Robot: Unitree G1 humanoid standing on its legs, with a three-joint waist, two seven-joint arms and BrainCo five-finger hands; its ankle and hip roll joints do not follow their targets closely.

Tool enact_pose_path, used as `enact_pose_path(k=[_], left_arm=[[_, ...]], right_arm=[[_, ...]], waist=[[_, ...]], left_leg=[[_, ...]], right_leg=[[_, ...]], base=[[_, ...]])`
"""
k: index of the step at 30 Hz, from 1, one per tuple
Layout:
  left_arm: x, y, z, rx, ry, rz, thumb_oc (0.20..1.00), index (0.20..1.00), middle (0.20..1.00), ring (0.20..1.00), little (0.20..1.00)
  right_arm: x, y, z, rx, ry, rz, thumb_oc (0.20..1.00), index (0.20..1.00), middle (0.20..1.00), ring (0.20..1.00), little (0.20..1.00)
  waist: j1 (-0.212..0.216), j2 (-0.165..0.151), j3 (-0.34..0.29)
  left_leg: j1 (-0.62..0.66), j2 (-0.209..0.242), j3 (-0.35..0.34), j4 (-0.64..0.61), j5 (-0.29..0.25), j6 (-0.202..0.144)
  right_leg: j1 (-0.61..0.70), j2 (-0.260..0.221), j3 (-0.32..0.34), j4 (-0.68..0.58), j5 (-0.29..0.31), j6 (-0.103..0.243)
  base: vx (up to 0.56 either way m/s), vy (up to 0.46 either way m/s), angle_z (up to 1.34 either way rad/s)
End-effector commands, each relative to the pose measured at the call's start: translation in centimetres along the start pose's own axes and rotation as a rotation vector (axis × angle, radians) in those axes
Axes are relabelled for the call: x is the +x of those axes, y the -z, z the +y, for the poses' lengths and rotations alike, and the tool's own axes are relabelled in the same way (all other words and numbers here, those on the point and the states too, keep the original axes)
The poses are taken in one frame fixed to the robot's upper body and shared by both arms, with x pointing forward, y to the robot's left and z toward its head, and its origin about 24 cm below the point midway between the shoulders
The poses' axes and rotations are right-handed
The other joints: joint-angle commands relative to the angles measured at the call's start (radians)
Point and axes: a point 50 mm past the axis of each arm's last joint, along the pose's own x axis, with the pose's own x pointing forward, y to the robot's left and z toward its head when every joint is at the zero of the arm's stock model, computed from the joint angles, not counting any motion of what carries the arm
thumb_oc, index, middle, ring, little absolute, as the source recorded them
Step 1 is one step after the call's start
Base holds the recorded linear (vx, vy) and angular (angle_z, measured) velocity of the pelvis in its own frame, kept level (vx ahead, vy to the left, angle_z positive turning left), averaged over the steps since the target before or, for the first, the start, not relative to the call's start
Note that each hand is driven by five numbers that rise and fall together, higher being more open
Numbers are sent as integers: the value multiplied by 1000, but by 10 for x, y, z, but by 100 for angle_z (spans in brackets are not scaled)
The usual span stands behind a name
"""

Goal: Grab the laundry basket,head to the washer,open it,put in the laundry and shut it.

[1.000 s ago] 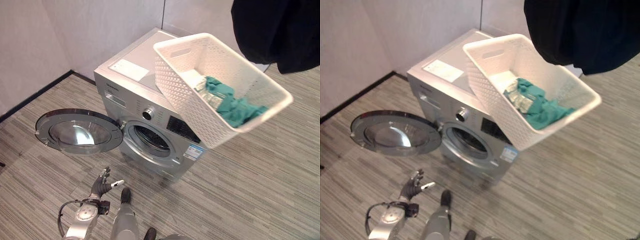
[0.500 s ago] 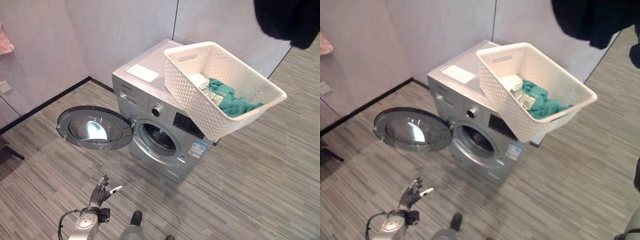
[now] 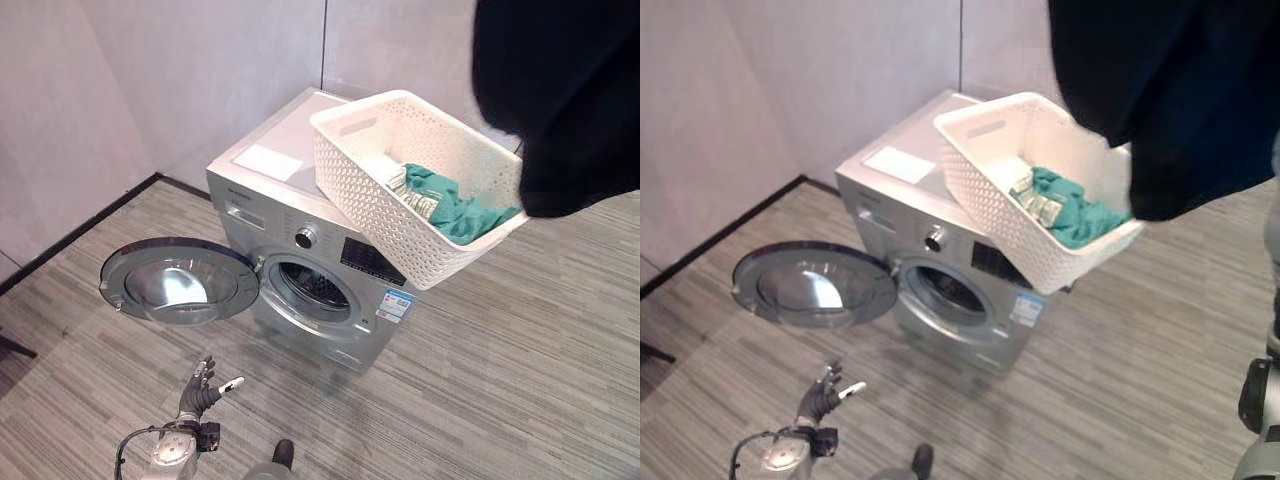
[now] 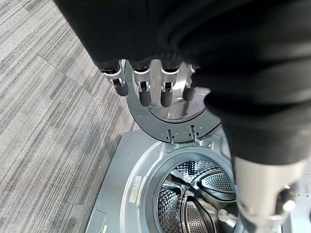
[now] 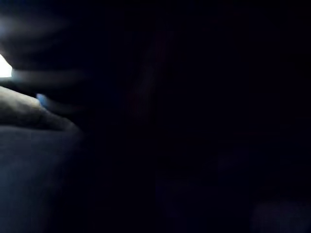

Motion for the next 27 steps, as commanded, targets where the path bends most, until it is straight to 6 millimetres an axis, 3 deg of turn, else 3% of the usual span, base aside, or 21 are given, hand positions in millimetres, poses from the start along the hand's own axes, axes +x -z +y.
enact_pose_path(k=[1, 4, 6, 10, 11, 12, 16, 21, 27], left_arm=[[3, -7, 11, 58, -23, -40, 1000, 1000, 1000, 1000, 1000], [4, -7, 9, 47, -26, -35, 1000, 1000, 1000, 1000, 1000], [4, -6, 5, 33, -22, -32, 1000, 1000, 1000, 1000, 1000], [3, 0, 1, 29, -18, -14, 1000, 1000, 1000, 1000, 1000], [3, 0, 1, 31, -18, -13, 1000, 1000, 1000, 1000, 1000], [3, 2, -3, 28, -11, -9, 1000, 1000, 1000, 1000, 1000], [1, 9, -8, 32, -6, 19, 1000, 1000, 1000, 1000, 1000], [-2, 15, -10, 17, -22, 35, 1000, 1000, 1000, 1000, 1000], [-7, 24, -9, -29, -64, 61, 1000, 1000, 1000, 1000, 1000]], right_arm=[[16, -3, -13, -30, 104, -36, 200, 200, 200, 200, 200], [9, -8, -16, 6, 112, -31, 200, 200, 200, 200, 200], [-7, -12, -16, 26, 59, -23, 200, 200, 200, 200, 200], [-60, -15, -15, 84, -129, 50, 200, 200, 200, 200, 200], [-60, -15, -16, 83, -130, 51, 200, 200, 200, 200, 200], [-84, -20, -16, 134, -213, 101, 200, 200, 200, 200, 200], [-121, -32, -25, 244, -337, 204, 200, 200, 200, 200, 200], [-150, -58, -36, 384, -474, 254, 200, 200, 200, 200, 200], [-184, -58, -54, 353, -674, 309, 200, 200, 200, 200, 200]], waist=[[-3, -51, -57], [-17, -44, -58], [-27, -39, -56], [-43, -33, -52], [-42, -35, -53], [-54, -26, -43], [-72, -20, -35], [-92, -10, -21], [-129, 1, -14]], left_leg=[[-47, 74, -9, 4, -47, -38], [-43, 79, 1, 4, -49, -36], [-42, 82, 5, 5, -49, -36], [-39, 86, 13, 6, -46, -35], [-38, 86, 13, 6, -48, -36], [-41, 88, 17, 9, -40, -32], [-35, 96, 21, 10, -45, -36], [-38, 107, 31, 21, -40, -42], [-38, 121, 51, 25, -38, -46]], right_leg=[[55, -61, 9, -4, -73, 48], [52, -61, 23, -5, -71, 48], [51, -61, 30, -4, -70, 47], [50, -57, 37, 1, -69, 45], [51, -57, 38, 1, -70, 45], [45, -57, 40, 3, -64, 45], [48, -54, 50, 5, -73, 41], [48, -51, 52, 10, -76, 38], [40, -47, 62, 14, -75, 39]], base=[[-33, 13, -20], [-26, 8, -24], [-16, 4, -11], [-20, -4, -15], [-48, -2, -9], [-39, -7, -6], [6, -28, -10], [-3, -12, -3], [0, -3, -1]])
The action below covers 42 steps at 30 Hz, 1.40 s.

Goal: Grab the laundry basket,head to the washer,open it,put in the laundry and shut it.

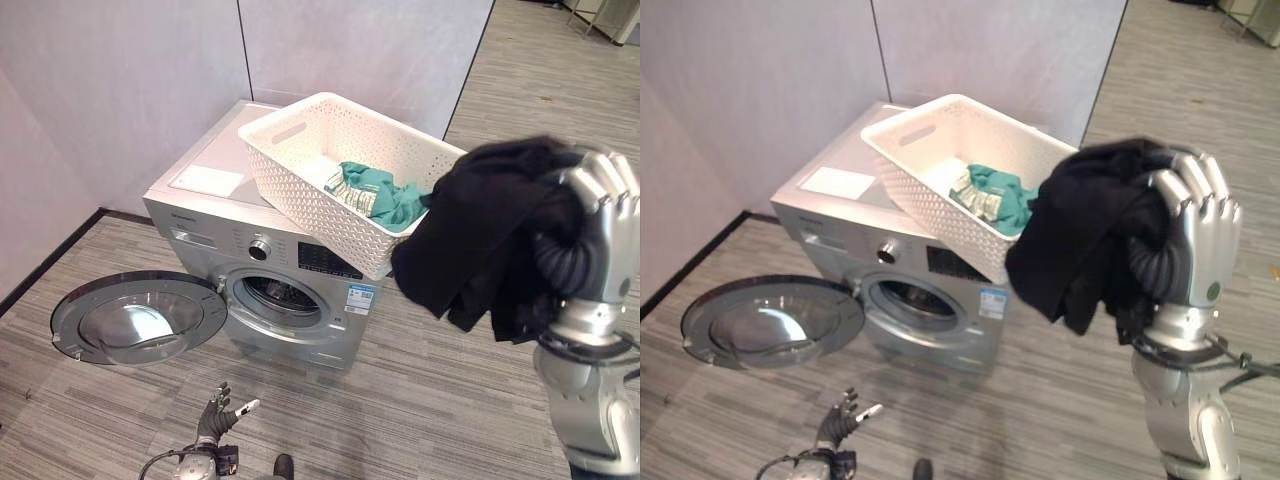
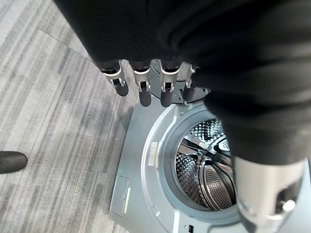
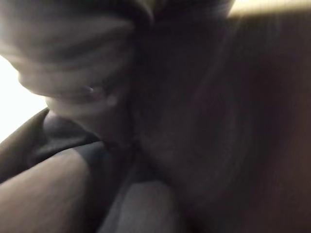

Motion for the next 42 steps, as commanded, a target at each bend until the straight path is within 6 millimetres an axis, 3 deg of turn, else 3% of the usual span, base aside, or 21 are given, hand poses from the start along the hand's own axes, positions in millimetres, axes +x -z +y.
enact_pose_path(k=[1, 2, 5, 8, 9, 10, 11, 12, 13, 16, 18, 23, 27, 28, 30, 32, 34, 35, 37, 38, 42], left_arm=[[4, -9, 19, 7, -82, -56, 1000, 1000, 1000, 1000, 1000], [4, -9, 19, 7, -82, -56, 1000, 1000, 1000, 1000, 1000], [2, -11, 23, 3, -88, -75, 1000, 1000, 1000, 1000, 1000], [0, -13, 28, 3, -102, -93, 1000, 1000, 1000, 1000, 1000], [-1, -18, 30, 7, -102, -125, 1000, 1000, 1000, 1000, 1000], [-1, -20, 31, 7, -101, -135, 1000, 1000, 1000, 1000, 1000], [-3, -20, 34, 6, -110, -138, 1000, 1000, 1000, 1000, 1000], [-3, -20, 34, 5, -111, -139, 1000, 1000, 1000, 1000, 1000], [-5, -21, 39, 6, -116, -147, 1000, 1000, 1000, 1000, 1000], [-3, -23, 43, -5, -128, -151, 1000, 1000, 1000, 1000, 1000], [4, -38, 39, -41, -133, -202, 1000, 1000, 1000, 1000, 1000], [16, -64, 20, -70, -99, -278, 1000, 1000, 1000, 1000, 1000], [19, -76, 2, -102, -71, -314, 1000, 1000, 1000, 1000, 1000], [19, -80, -1, -119, -57, -328, 1000, 1000, 1000, 1000, 1000], [20, -87, -2, -122, -58, -348, 1000, 1000, 1000, 1000, 1000], [20, -100, -5, -135, -57, -392, 1000, 1000, 1000, 1000, 1000], [17, -111, -9, -141, -37, -436, 1000, 1000, 1000, 1000, 1000], [17, -115, -13, -140, -24, -448, 1000, 1000, 1000, 1000, 1000], [16, -113, -21, -135, 1, -446, 1000, 1000, 1000, 1000, 1000], [18, -122, -28, -112, 18, -471, 1000, 1000, 1000, 1000, 1000], [16, -121, -34, -109, 31, -473, 1000, 1000, 1000, 1000, 1000]], right_arm=[[3, -10, -21, 13, 63, -60, 200, 200, 200, 200, 200], [3, -10, -21, 13, 63, -60, 200, 200, 200, 200, 200], [-25, 7, 3, 47, -187, 61, 200, 200, 200, 200, 200], [-51, 16, 13, 61, -355, 133, 200, 200, 200, 200, 200], [-83, 26, 29, 116, -538, 238, 200, 200, 200, 200, 200], [-96, 30, 35, 142, -604, 295, 200, 200, 200, 200, 200], [-124, 38, 47, 198, -714, 419, 200, 200, 200, 200, 200], [-123, 38, 47, 199, -713, 418, 200, 200, 200, 200, 200], [-152, 48, 60, 246, -822, 558, 200, 200, 200, 200, 200], [-164, 51, 75, 325, -854, 647, 200, 200, 200, 200, 200], [-159, 45, 101, 418, -843, 677, 200, 200, 200, 200, 200], [-137, 33, 123, 499, -780, 641, 200, 200, 200, 200, 200], [-124, 25, 141, 536, -743, 637, 200, 200, 200, 200, 200], [-116, 19, 146, 570, -717, 630, 200, 200, 200, 200, 200], [-104, 3, 156, 632, -714, 582, 200, 200, 200, 200, 200], [-94, -10, 165, 695, -696, 556, 200, 200, 200, 200, 200], [-90, -27, 175, 755, -715, 525, 200, 200, 200, 200, 200], [-88, -30, 178, 765, -708, 528, 200, 200, 200, 200, 200], [-84, -36, 183, 792, -704, 537, 200, 200, 200, 200, 200], [-71, -40, 190, 793, -668, 536, 200, 200, 200, 200, 200], [-65, -41, 194, 796, -609, 580, 200, 200, 200, 200, 200]], waist=[[-33, -32, -23], [-33, -32, -23], [-58, -26, -14], [-71, -25, -5], [-77, -25, 13], [-78, -23, 17], [-77, -23, 31], [-78, -23, 30], [-67, -22, 46], [-51, -25, 75], [-18, -21, 138], [1, -7, 206], [-25, 14, 229], [-19, 19, 247], [5, 8, 276], [53, -20, 318], [69, -28, 332], [72, -23, 344], [76, 6, 358], [90, 27, 375], [87, 50, 375]], left_leg=[[-60, 109, -15, 24, -14, -50], [-60, 109, -15, 24, -14, -50], [-44, 123, 26, 23, -19, -45], [-36, 130, 46, 23, -18, -46], [-34, 132, 53, 20, -18, -50], [-40, 132, 51, 19, -13, -50], [-41, 130, 50, 18, -16, -52], [-44, 130, 50, 17, -13, -51], [-58, 125, 44, 16, -9, -51], [-85, 116, 24, 19, -4, -48], [-157, 102, -20, 37, 12, -43], [-278, 92, -27, 84, 32, -53], [-327, 162, 243, 148, -8, -51], [-346, 166, 243, 179, 2, -53], [-396, 173, 123, 230, -8, -61], [-462, 180, -109, 297, 4, -101], [-458, 188, -307, 246, 27, -89], [-462, 191, -332, 236, 35, -87], [-417, 222, -271, 155, 33, -84], [-443, 192, -237, 145, 55, -97], [-462, 165, -179, 116, 49, -105]], right_leg=[[41, -51, 2, 36, -91, 36], [41, -51, 2, 36, -91, 36], [22, -51, 44, 39, -83, 39], [17, -51, 55, 39, -79, 41], [18, -55, 53, 39, -80, 43], [13, -56, 50, 38, -75, 44], [12, -60, 46, 37, -76, 48], [10, -60, 46, 36, -73, 48], [3, -67, 32, 34, -72, 51], [-12, -72, 16, 43, -75, 50], [-59, -76, -13, 74, -81, 40], [-122, -83, -77, 116, -94, 28], [-144, -98, -145, 147, -129, 20], [-165, -93, -137, 168, -137, 13], [-206, -86, -106, 220, -158, -2], [-262, -103, -81, 277, -164, -16], [-311, -97, -65, 320, -156, -12], [-316, -98, -66, 340, -163, -8], [-334, -101, -64, 374, -188, 1], [-383, -129, -87, 405, -192, 1], [-387, -169, -124, 417, -214, 21]], base=[[-1, -12, -7], [-10, -6, -16], [-8, 8, -40], [11, 12, -52], [-9, 29, -6], [-10, 49, -3], [-17, 33, -1], [-6, 52, 3], [-14, 37, 4], [-47, 27, 9], [-181, -9, 45], [-123, -23, 51], [-22, 32, 95], [-46, 80, 93], [-54, 37, 41], [-77, 35, -84], [-13, 92, -73], [95, 98, -24], [36, 206, 6], [-48, 190, 36], [88, 82, 50]])
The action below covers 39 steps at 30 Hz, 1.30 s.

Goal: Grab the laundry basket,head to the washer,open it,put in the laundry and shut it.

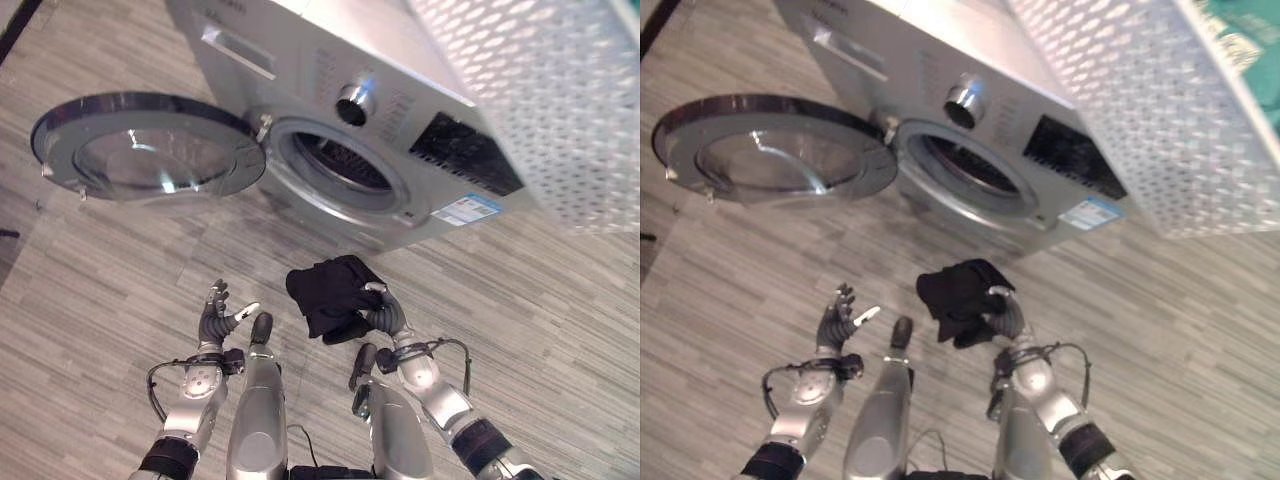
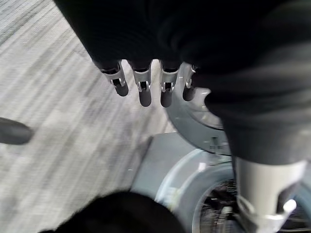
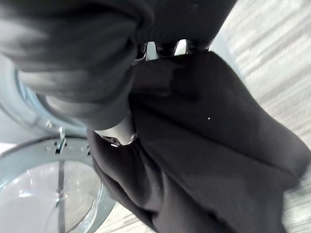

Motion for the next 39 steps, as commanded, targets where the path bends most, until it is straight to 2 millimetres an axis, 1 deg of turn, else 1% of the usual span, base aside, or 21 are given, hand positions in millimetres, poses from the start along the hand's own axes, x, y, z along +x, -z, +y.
enact_pose_path(k=[1, 2, 4, 6, 10, 12, 14, 16, 20, 22, 23, 25, 26, 27, 28, 29, 32, 34, 35, 37, 39], left_arm=[[-22, 16, 3, -52, -38, 28, 1000, 1000, 1000, 1000, 1000], [-25, 18, 3, -42, -26, 38, 1000, 1000, 1000, 1000, 1000], [-26, 19, 3, -25, -11, 43, 1000, 1000, 1000, 1000, 1000], [-26, 20, 0, -14, 10, 49, 1000, 1000, 1000, 1000, 1000], [-20, 6, -10, 5, 76, -12, 1000, 1000, 1000, 1000, 1000], [-16, -1, -17, 15, 111, -41, 1000, 1000, 1000, 1000, 1000], [-16, -3, -19, 18, 123, -47, 1000, 1000, 1000, 1000, 1000], [-16, -4, -27, 40, 170, -48, 1000, 1000, 1000, 1000, 1000], [-17, -3, -29, 37, 185, -45, 1000, 1000, 1000, 1000, 1000], [-18, -6, -30, 33, 198, -59, 1000, 1000, 1000, 1000, 1000], [-17, -6, -31, 33, 199, -60, 1000, 1000, 1000, 1000, 1000], [-18, -8, -32, 26, 210, -70, 1000, 1000, 1000, 1000, 1000], [-19, -11, -31, 30, 221, -86, 1000, 1000, 1000, 1000, 1000], [-18, -12, -32, 29, 223, -89, 1000, 1000, 1000, 1000, 1000], [-20, -13, -31, 35, 234, -97, 1000, 1000, 1000, 1000, 1000], [-19, -14, -32, 34, 237, -101, 1000, 1000, 1000, 1000, 1000], [-20, -15, -31, 31, 250, -111, 1000, 1000, 1000, 1000, 1000], [-20, -17, -28, 26, 251, -120, 1000, 1000, 1000, 1000, 1000], [-20, -17, -30, 22, 255, -123, 1000, 1000, 1000, 1000, 1000], [-19, -19, -26, 10, 243, -131, 1000, 1000, 1000, 1000, 1000], [-19, -20, -25, 2, 243, -132, 1000, 1000, 1000, 1000, 1000]], right_arm=[[-7, -2, -16, 62, 127, -26, 200, 200, 200, 200, 200], [5, -10, -24, 106, 213, -30, 200, 200, 200, 200, 200], [15, -21, -35, 144, 297, -52, 200, 200, 200, 200, 200], [22, -34, -47, 152, 365, -97, 200, 200, 200, 200, 200], [40, -63, -84, 164, 563, -188, 200, 200, 200, 200, 200], [47, -87, -104, 196, 665, -265, 200, 200, 200, 200, 200], [48, -94, -110, 205, 695, -290, 200, 200, 200, 200, 200], [52, -133, -139, 267, 821, -422, 200, 200, 200, 200, 200], [53, -154, -151, 293, 871, -487, 200, 200, 200, 200, 200], [54, -166, -168, 269, 946, -518, 200, 200, 200, 200, 200], [54, -166, -168, 269, 947, -519, 200, 200, 200, 200, 200], [53, -178, -186, 271, 1031, -544, 200, 200, 200, 200, 200], [50, -190, -208, 236, 1135, -573, 200, 200, 200, 200, 200], [50, -192, -210, 235, 1139, -575, 200, 200, 200, 200, 200], [46, -204, -232, 196, 1231, -593, 200, 200, 200, 200, 200], [46, -205, -234, 195, 1235, -596, 200, 200, 200, 200, 200], [37, -222, -273, 90, 1380, -598, 200, 200, 200, 200, 200], [23, -226, -312, -45, 1517, -536, 200, 200, 200, 200, 200], [23, -228, -314, -47, 1519, -539, 200, 200, 200, 200, 200], [10, -226, -342, -194, 1602, -461, 200, 200, 200, 200, 200], [7, -227, -350, -262, 1604, -439, 200, 200, 200, 200, 200]], waist=[[-3, 62, -47], [1, 84, -44], [8, 101, -38], [14, 112, -30], [35, 155, -22], [46, 175, -22], [52, 180, -22], [78, 199, -21], [94, 206, -20], [111, 216, -19], [111, 217, -19], [125, 228, -20], [139, 237, -22], [141, 239, -22], [157, 247, -26], [160, 249, -26], [190, 264, -36], [207, 271, -45], [209, 275, -46], [220, 274, -56], [223, 274, -60]], left_leg=[[-41, 99, 36, -149, 103, -2], [-65, 93, 91, -139, 105, -10], [-85, 76, 119, -126, 99, -10], [-103, 55, 128, -108, 83, 0], [-170, 1, 130, -44, 47, 14], [-204, -34, 126, -19, 25, 26], [-215, -44, 127, -11, 20, 31], [-259, -76, 127, 10, 4, 48], [-280, -90, 125, 17, 2, 52], [-302, -103, 112, 22, 3, 54], [-305, -103, 111, 23, 3, 54], [-323, -112, 103, 24, 5, 54], [-339, -123, 96, 23, 7, 54], [-343, -123, 95, 24, 7, 54], [-358, -132, 91, 22, 10, 53], [-363, -132, 91, 22, 10, 53], [-392, -146, 83, 15, 19, 50], [-415, -159, 77, 6, 26, 47], [-419, -159, 76, 6, 27, 47], [-440, -170, 78, -4, 33, 43], [-450, -172, 79, -5, 34, 42]], right_leg=[[1, -7, -20, 86, -137, -56], [-9, -34, -33, 84, -123, -42], [-24, -62, -31, 85, -100, -27], [-42, -89, -21, 86, -80, -13], [-57, -147, -43, 79, -61, 7], [-67, -171, -51, 73, -50, 15], [-72, -178, -51, 71, -46, 18], [-91, -203, -63, 67, -29, 27], [-103, -211, -72, 71, -27, 29], [-111, -216, -82, 76, -28, 30], [-113, -216, -83, 77, -28, 30], [-121, -219, -93, 81, -32, 31], [-130, -221, -98, 83, -35, 32], [-134, -221, -98, 84, -35, 33], [-143, -224, -105, 82, -36, 36], [-147, -224, -105, 83, -36, 36], [-166, -229, -115, 86, -38, 41], [-178, -232, -123, 80, -39, 48], [-181, -231, -124, 79, -38, 48], [-191, -234, -131, 65, -35, 53], [-197, -236, -135, 59, -30, 57]], base=[[47, 156, 74], [60, 215, 54], [39, 206, 15], [46, 171, -6], [53, 102, 2], [61, 111, 15], [43, 77, 6], [49, 88, 5], [25, 23, 10], [38, 5, 10], [26, -4, 13], [33, -7, 17], [38, -6, 14], [52, -2, 12], [26, 4, 13], [45, 0, 12], [44, -4, 16], [78, 10, 14], [68, 29, 16], [73, 23, 25], [60, 21, 11]])
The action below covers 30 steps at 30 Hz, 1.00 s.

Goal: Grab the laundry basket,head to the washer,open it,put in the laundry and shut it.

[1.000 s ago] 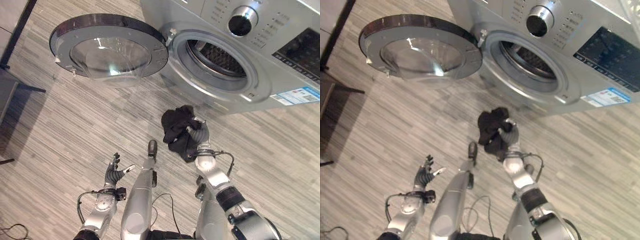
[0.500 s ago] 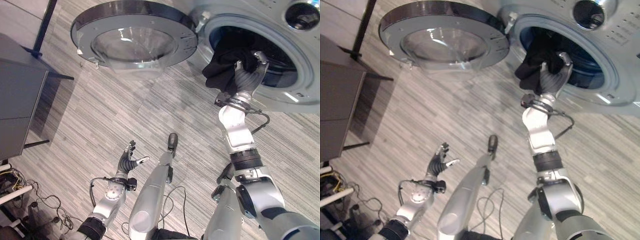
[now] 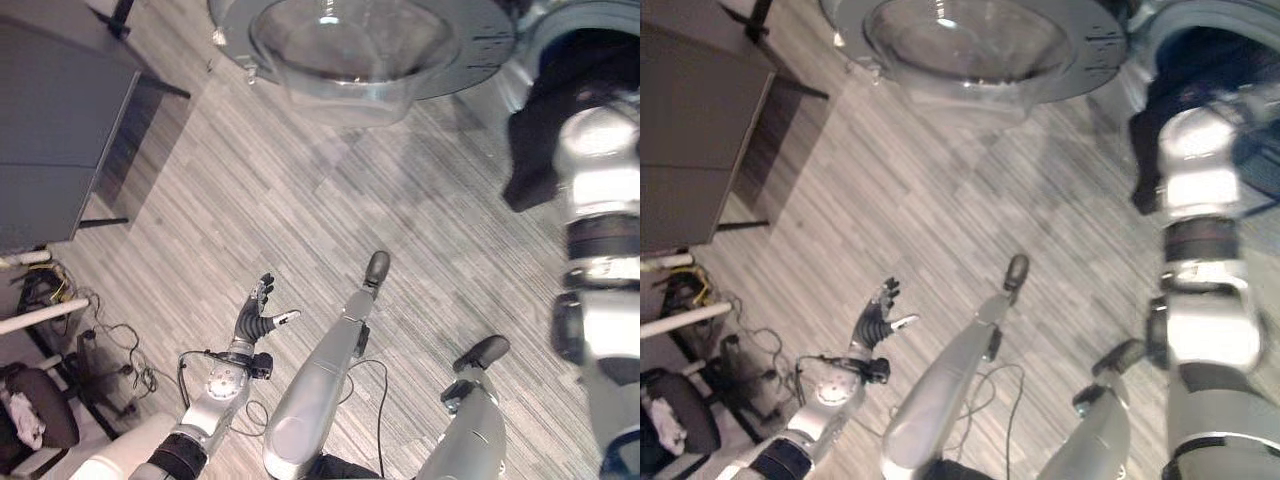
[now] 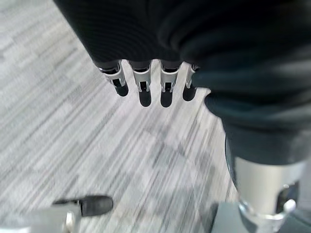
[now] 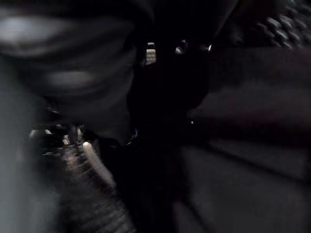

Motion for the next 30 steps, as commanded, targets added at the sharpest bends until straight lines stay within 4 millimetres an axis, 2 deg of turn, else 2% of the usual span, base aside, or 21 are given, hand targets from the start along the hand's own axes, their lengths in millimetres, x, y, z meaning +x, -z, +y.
enact_pose_path(k=[1, 3, 4, 6, 9, 11, 12, 14, 15, 16, 17, 19, 21, 22, 24, 26, 27, 29, 30], left_arm=[[-8, -2, -4, -58, 34, -27, 1000, 1000, 1000, 1000, 1000], [-7, -6, -3, -73, 31, -44, 1000, 1000, 1000, 1000, 1000], [-7, -8, -1, -79, 39, -52, 1000, 1000, 1000, 1000, 1000], [-7, -10, 0, -85, 44, -61, 1000, 1000, 1000, 1000, 1000], [-12, -12, 5, -98, 52, -64, 1000, 1000, 1000, 1000, 1000], [-15, -13, 12, -89, 47, -63, 1000, 1000, 1000, 1000, 1000], [-17, -13, 15, -91, 41, -60, 1000, 1000, 1000, 1000, 1000], [-19, -13, 25, -79, 11, -49, 1000, 1000, 1000, 1000, 1000], [-23, -10, 35, -69, -35, -31, 1000, 1000, 1000, 1000, 1000], [-23, -10, 34, -74, -35, -34, 1000, 1000, 1000, 1000, 1000], [-25, -7, 39, -73, -64, -17, 1000, 1000, 1000, 1000, 1000], [-28, -3, 44, -81, -93, -1, 1000, 1000, 1000, 1000, 1000], [-33, 0, 49, -93, -108, 15, 1000, 1000, 1000, 1000, 1000], [-35, 1, 49, -105, -109, 16, 1000, 1000, 1000, 1000, 1000], [-34, -1, 50, -118, -110, 4, 1000, 1000, 1000, 1000, 1000], [-30, -5, 50, -126, -103, -9, 1000, 1000, 1000, 1000, 1000], [-30, -6, 50, -130, -98, -11, 1000, 1000, 1000, 1000, 1000], [-30, -9, 48, -125, -67, -15, 1000, 1000, 1000, 1000, 1000], [-30, -9, 48, -125, -55, -11, 1000, 1000, 1000, 1000, 1000]], right_arm=[[19, -20, -15, -104, 37, -219, 200, 200, 200, 200, 200], [29, -24, -16, -211, 6, -282, 200, 200, 200, 200, 200], [38, -20, -19, -328, -26, -319, 200, 200, 200, 200, 200], [43, -21, -19, -382, -41, -338, 200, 200, 200, 200, 200], [67, -27, -29, -472, -60, -303, 200, 200, 200, 200, 200], [83, -40, -35, -518, -81, -294, 200, 200, 200, 200, 200], [88, -53, -35, -504, -104, -300, 200, 200, 200, 200, 200], [99, -94, -39, -451, -103, -358, 200, 200, 200, 200, 200], [101, -139, -45, -362, -61, -455, 200, 200, 200, 200, 200], [101, -142, -45, -361, -59, -460, 200, 200, 200, 200, 200], [103, -164, -55, -302, -3, -514, 200, 200, 200, 200, 200], [106, -190, -71, -273, 79, -593, 200, 200, 200, 200, 200], [107, -206, -85, -337, 148, -687, 200, 200, 200, 200, 200], [107, -209, -86, -360, 147, -705, 200, 200, 200, 200, 200], [101, -205, -71, -354, 63, -690, 200, 200, 200, 200, 200], [90, -189, -45, -348, -84, -636, 200, 200, 200, 200, 200], [84, -172, -29, -352, -177, -593, 1000, 1000, 1000, 1000, 1000], [82, -126, -12, -394, -345, -427, 1000, 1000, 1000, 1000, 1000], [83, -115, -10, -400, -371, -372, 1000, 1000, 1000, 1000, 1000]], waist=[[-19, 60, -47], [-11, 58, -56], [-3, 52, -64], [-2, 54, -71], [9, 48, -92], [20, 36, -108], [27, 29, -117], [36, 9, -132], [32, -16, -147], [31, -11, -146], [29, -22, -156], [27, -32, -170], [21, -39, -184], [19, -37, -187], [18, -37, -190], [12, -41, -185], [7, -49, -183], [4, -53, -174], [3, -56, -170]], left_leg=[[-125, 14, -14, 7, -34, -63], [-148, 10, -12, 8, -32, -62], [-167, 5, -12, 12, -32, -62], [-181, 3, -12, 17, -33, -61], [-220, -4, -12, 27, -33, -65], [-241, -5, -11, 28, -33, -67], [-251, -3, -9, 26, -34, -68], [-268, -1, -6, 23, -35, -70], [-279, 1, -7, 18, -35, -70], [-282, 1, -7, 17, -34, -70], [-286, 2, -8, 15, -34, -70], [-294, -1, -16, 8, -32, -69], [-306, -4, -27, 9, -31, -69], [-312, -5, -30, 10, -30, -69], [-318, -3, -32, 12, -31, -67], [-322, 4, -29, 20, -33, -64], [-326, 10, -25, 27, -36, -62], [-330, 18, -24, 38, -42, -61], [-332, 20, -25, 43, -42, -62]], right_leg=[[47, 13, -18, 37, -54, -59], [32, 11, -27, 30, -46, -54], [18, 10, -31, 33, -45, -54], [3, 10, -31, 39, -47, -54], [-29, 7, -35, 48, -56, -54], [-48, 8, -36, 47, -53, -52], [-56, 10, -39, 43, -51, -50], [-70, 15, -44, 34, -47, -45], [-76, 22, -45, 22, -43, -44], [-79, 22, -44, 22, -43, -44], [-80, 23, -48, 20, -45, -45], [-83, 27, -53, 16, -53, -47], [-93, 32, -58, 23, -66, -51], [-102, 34, -56, 28, -70, -53], [-123, 39, -40, 43, -76, -58], [-140, 42, -22, 55, -76, -64], [-151, 44, -12, 64, -80, -69], [-156, 49, -3, 66, -85, -72], [-160, 50, -4, 69, -84, -72]], base=[[67, 27, 2], [66, 12, -4], [50, -2, -10], [43, -2, -1], [47, 5, 2], [40, -2, 0], [53, -17, -1], [78, -34, -2], [71, -38, -9], [79, -40, -12], [53, -31, -10], [71, -59, -8], [58, -63, -3], [43, -32, 4], [23, 2, 6], [4, 5, -2], [2, 3, -6], [-7, -39, -13], [-12, -60, -19]])
